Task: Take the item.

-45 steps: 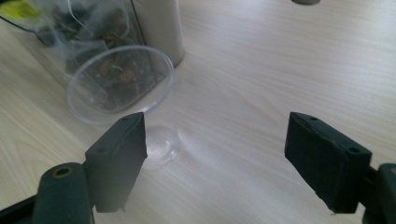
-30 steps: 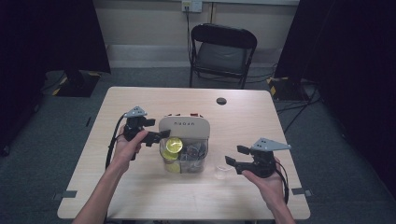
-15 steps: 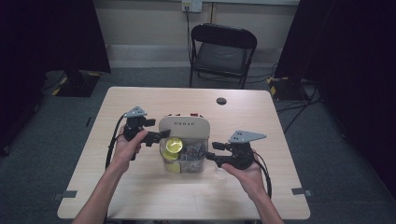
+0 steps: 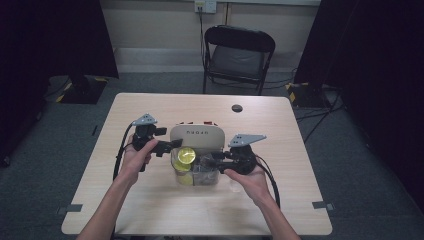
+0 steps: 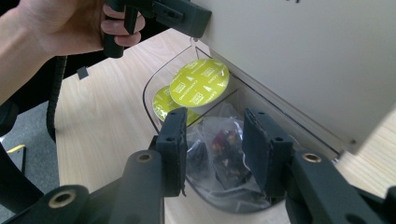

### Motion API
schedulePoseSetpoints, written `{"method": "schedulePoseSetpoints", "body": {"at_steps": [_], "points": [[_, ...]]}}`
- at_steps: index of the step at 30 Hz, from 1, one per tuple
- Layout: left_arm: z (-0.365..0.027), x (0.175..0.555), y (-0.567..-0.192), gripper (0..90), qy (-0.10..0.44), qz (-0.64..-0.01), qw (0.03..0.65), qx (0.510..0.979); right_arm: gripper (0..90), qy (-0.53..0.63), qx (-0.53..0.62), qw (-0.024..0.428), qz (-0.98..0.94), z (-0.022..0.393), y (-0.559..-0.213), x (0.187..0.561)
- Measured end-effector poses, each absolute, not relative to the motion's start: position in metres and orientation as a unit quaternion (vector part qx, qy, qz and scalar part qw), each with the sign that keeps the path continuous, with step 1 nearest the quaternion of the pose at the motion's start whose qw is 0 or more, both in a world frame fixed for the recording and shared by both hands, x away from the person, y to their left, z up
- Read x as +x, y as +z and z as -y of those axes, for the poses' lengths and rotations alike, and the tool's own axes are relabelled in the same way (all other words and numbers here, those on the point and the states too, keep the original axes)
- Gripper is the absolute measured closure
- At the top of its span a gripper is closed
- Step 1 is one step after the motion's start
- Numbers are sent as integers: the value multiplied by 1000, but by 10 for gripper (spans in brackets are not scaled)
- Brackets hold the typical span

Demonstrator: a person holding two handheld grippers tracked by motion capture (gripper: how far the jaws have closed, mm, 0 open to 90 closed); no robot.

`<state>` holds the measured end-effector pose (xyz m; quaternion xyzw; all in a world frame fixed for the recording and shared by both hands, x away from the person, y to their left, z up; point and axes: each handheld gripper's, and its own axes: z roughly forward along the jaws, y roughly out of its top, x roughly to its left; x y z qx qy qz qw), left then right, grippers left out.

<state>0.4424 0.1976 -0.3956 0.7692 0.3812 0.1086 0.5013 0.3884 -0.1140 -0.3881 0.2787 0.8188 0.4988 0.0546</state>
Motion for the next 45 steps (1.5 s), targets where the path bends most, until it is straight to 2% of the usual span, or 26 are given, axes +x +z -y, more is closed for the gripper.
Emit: {"method": "schedulePoseSetpoints", "body": {"at_steps": [14, 17, 30, 42, 45], "points": [[-197, 442, -395, 119, 109, -383, 500, 769, 560, 472, 271, 44, -838, 94, -391, 407], [-196, 442, -396, 122, 109, -382, 501, 768, 560, 469, 271, 30, -840, 93, -394, 410], [-196, 442, -395, 126, 109, -381, 501, 769, 592, 447, 274, 23, -851, 91, -398, 420], [-196, 441, -395, 133, 109, -383, 500, 769, 695, 429, 278, 18, -859, 90, -403, 425], [-196, 441, -395, 133, 108, -383, 500, 769, 776, 427, 276, 19, -861, 91, -402, 424]]}}
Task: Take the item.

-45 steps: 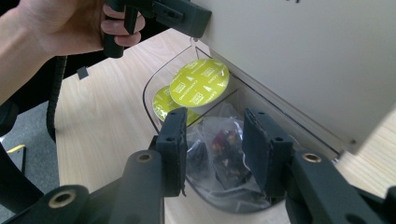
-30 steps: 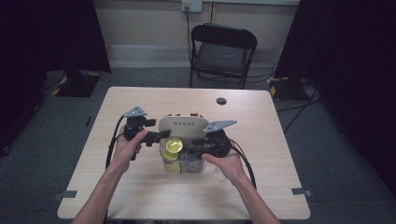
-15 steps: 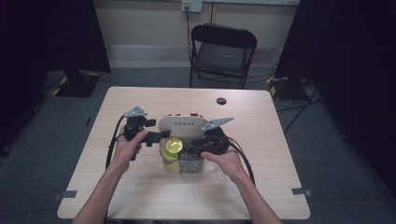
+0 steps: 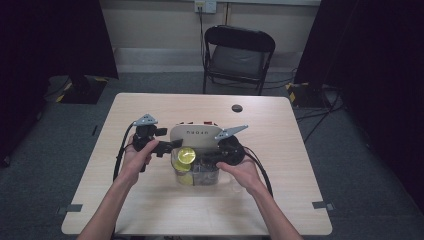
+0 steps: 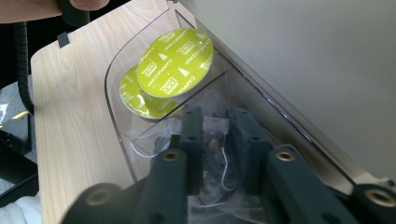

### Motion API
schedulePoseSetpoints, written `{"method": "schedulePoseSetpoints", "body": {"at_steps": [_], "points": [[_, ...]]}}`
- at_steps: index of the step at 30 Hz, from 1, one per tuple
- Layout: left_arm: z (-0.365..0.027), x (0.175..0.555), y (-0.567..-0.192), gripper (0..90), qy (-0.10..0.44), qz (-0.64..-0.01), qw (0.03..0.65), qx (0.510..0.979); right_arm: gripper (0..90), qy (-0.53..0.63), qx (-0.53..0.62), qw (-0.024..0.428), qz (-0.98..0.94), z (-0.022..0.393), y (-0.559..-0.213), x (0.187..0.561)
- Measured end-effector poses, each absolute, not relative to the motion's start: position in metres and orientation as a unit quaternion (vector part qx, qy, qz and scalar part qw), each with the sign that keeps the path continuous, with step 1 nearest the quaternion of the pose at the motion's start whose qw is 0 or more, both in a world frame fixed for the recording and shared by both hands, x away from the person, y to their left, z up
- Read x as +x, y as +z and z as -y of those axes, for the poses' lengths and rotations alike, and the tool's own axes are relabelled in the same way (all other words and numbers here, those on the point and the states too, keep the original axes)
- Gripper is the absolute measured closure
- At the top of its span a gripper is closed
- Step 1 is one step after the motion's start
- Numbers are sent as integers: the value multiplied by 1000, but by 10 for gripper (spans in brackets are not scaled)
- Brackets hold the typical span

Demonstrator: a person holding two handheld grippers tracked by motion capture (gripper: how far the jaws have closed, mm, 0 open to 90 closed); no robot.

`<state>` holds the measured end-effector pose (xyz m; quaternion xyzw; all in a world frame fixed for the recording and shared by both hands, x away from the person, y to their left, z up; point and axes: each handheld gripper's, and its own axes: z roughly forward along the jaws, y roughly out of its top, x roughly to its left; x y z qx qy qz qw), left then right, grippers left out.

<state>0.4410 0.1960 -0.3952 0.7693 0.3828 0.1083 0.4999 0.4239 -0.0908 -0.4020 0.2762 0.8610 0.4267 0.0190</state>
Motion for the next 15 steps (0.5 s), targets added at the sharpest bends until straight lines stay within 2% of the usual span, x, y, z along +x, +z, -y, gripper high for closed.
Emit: {"method": "schedulePoseSetpoints", "body": {"at_steps": [3, 7, 15], "points": [[-196, 441, -395, 133, 109, -383, 500, 769, 798, 423, 274, 20, -863, 91, -402, 424], [-196, 441, -395, 133, 108, -382, 500, 770, 900, 426, 272, 21, -863, 90, -402, 423], [-196, 441, -395, 133, 108, -383, 499, 770, 900, 450, 268, 31, -851, 92, -400, 418]]}}
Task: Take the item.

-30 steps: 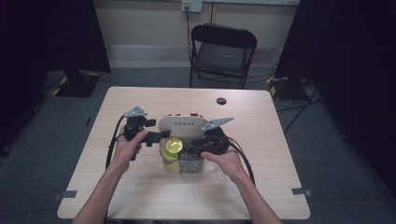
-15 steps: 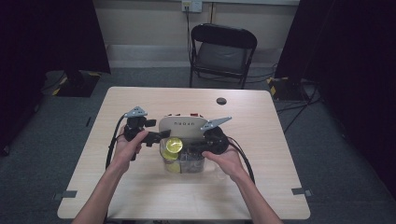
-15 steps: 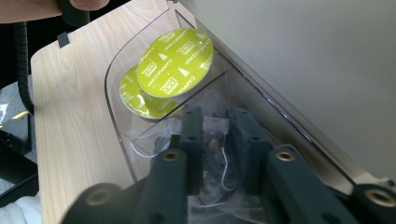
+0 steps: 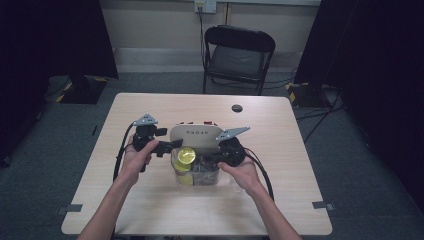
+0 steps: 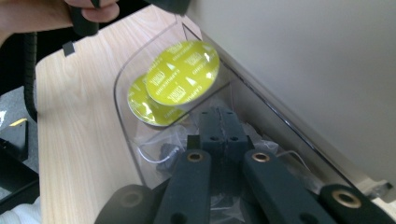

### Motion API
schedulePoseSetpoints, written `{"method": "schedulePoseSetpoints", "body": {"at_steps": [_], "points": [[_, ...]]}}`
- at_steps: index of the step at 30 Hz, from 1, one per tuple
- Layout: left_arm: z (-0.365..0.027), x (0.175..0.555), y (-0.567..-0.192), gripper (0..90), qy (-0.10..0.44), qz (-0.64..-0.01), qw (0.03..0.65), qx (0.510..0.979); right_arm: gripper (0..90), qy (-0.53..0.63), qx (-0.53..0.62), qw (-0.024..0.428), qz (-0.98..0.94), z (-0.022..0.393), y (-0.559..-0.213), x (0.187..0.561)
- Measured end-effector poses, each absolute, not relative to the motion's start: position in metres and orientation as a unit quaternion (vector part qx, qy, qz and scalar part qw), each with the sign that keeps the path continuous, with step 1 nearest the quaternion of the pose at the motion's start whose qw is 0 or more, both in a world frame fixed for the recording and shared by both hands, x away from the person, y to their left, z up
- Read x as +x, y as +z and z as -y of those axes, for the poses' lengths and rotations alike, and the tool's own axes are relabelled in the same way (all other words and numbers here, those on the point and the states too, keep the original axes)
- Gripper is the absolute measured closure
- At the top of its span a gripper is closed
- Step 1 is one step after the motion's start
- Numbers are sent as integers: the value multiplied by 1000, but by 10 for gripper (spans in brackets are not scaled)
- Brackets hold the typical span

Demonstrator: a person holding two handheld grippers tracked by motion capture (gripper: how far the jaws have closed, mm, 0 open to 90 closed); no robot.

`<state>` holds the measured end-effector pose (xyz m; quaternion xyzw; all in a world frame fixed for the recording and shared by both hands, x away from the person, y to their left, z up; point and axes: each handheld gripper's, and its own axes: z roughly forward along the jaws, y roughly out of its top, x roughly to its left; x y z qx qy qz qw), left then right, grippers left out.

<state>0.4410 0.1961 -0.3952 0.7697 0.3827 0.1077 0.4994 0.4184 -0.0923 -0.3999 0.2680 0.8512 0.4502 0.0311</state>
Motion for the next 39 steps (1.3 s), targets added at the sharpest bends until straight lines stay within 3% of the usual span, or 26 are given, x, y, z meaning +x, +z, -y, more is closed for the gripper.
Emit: {"method": "schedulePoseSetpoints", "body": {"at_steps": [39], "points": [[-195, 441, -397, 134, 106, -383, 493, 774, 900, 500, 265, 35, -824, 106, -383, 407]]}}
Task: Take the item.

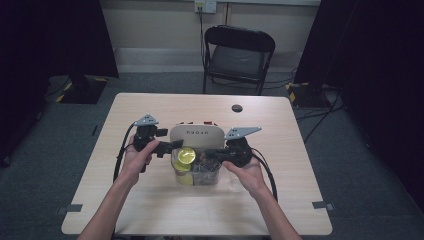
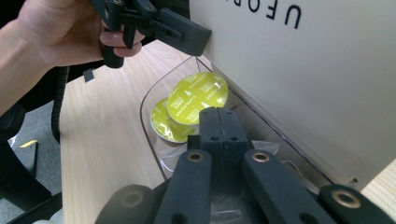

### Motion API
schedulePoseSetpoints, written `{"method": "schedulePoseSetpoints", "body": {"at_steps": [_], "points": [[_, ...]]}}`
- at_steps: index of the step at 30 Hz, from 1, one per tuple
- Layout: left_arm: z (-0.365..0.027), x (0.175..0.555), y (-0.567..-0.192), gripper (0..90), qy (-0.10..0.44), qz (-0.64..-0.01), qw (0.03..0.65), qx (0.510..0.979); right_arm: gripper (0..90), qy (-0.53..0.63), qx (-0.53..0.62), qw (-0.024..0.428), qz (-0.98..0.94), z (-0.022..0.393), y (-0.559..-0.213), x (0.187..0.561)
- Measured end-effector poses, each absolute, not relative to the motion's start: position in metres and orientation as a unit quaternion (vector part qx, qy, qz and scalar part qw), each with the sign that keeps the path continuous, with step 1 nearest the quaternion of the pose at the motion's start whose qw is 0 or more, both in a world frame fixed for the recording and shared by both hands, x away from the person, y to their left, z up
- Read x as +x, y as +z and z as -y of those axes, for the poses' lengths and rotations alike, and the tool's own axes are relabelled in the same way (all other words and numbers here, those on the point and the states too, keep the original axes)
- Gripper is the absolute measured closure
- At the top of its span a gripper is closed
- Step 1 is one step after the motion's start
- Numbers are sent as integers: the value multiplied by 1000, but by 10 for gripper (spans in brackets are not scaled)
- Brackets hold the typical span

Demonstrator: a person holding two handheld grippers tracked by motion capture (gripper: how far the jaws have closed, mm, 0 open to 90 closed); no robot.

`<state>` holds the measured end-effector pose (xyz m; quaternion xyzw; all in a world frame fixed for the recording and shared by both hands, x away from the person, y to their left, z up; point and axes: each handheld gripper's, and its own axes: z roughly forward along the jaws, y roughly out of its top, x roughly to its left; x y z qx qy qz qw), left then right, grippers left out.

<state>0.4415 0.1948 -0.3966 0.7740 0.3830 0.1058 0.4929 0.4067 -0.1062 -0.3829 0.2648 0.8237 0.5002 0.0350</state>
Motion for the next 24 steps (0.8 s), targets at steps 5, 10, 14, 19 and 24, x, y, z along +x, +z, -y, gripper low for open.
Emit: {"method": "schedulePoseSetpoints", "body": {"at_steps": [5, 10, 14, 19, 24], "points": [[-195, 441, -397, 135, 106, -384, 493, 774, 900, 503, 260, 36, -824, 106, -380, 404], [-195, 441, -397, 135, 105, -385, 494, 773, 900, 508, 259, 40, -820, 108, -376, 402], [-195, 441, -397, 135, 105, -383, 493, 774, 900, 512, 258, 42, -818, 109, -373, 401], [-195, 441, -397, 135, 105, -383, 493, 774, 900, 516, 260, 43, -815, 111, -371, 400], [-195, 442, -397, 135, 103, -383, 494, 774, 900, 523, 260, 45, -811, 115, -368, 397]]}}
